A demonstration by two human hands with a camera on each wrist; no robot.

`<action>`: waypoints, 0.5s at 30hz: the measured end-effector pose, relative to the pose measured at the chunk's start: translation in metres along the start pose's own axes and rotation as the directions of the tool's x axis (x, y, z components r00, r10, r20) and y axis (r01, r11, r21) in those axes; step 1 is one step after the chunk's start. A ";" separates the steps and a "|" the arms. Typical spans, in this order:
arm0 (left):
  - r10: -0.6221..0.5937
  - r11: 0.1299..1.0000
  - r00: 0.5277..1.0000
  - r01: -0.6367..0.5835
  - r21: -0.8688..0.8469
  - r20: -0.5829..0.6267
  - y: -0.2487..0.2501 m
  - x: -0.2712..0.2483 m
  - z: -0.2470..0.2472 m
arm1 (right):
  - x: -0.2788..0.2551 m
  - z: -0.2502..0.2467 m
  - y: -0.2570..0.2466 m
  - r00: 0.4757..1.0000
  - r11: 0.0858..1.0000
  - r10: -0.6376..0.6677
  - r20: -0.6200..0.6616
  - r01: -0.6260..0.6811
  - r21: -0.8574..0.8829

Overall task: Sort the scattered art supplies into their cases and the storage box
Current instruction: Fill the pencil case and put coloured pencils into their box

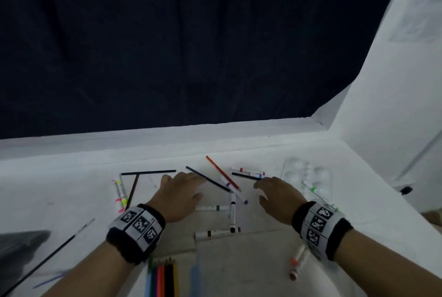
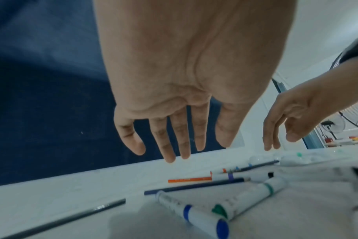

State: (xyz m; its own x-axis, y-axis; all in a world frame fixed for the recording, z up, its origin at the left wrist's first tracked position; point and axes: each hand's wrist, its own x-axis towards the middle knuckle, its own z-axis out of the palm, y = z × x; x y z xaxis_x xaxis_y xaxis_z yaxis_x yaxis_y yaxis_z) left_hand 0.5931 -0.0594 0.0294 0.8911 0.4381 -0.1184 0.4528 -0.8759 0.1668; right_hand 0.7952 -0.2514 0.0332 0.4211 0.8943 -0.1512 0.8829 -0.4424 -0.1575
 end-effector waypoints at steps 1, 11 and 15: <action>-0.005 1.000 0.999 0.004 0.025 0.032 0.001 0.012 0.002 | 0.008 -0.001 0.004 0.999 1.000 0.017 0.049 -0.016 -0.027; 0.045 0.967 0.994 -0.069 0.243 0.101 -0.003 0.066 0.020 | 0.054 0.005 0.012 0.989 0.966 0.089 0.114 -0.058 -0.250; 0.039 0.972 0.999 -0.036 0.232 -0.005 -0.001 0.066 0.022 | 0.058 0.005 0.005 0.995 0.929 0.073 0.071 -0.042 -0.369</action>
State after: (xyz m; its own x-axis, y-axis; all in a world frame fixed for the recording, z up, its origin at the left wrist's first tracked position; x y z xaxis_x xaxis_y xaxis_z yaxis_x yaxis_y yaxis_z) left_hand 0.6512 -0.0343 -0.0001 0.9081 0.4049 -0.1070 0.4005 -0.9143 -0.0605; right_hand 0.8228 -0.2022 0.0189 0.4687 0.8525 -0.2312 0.8788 -0.4235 0.2200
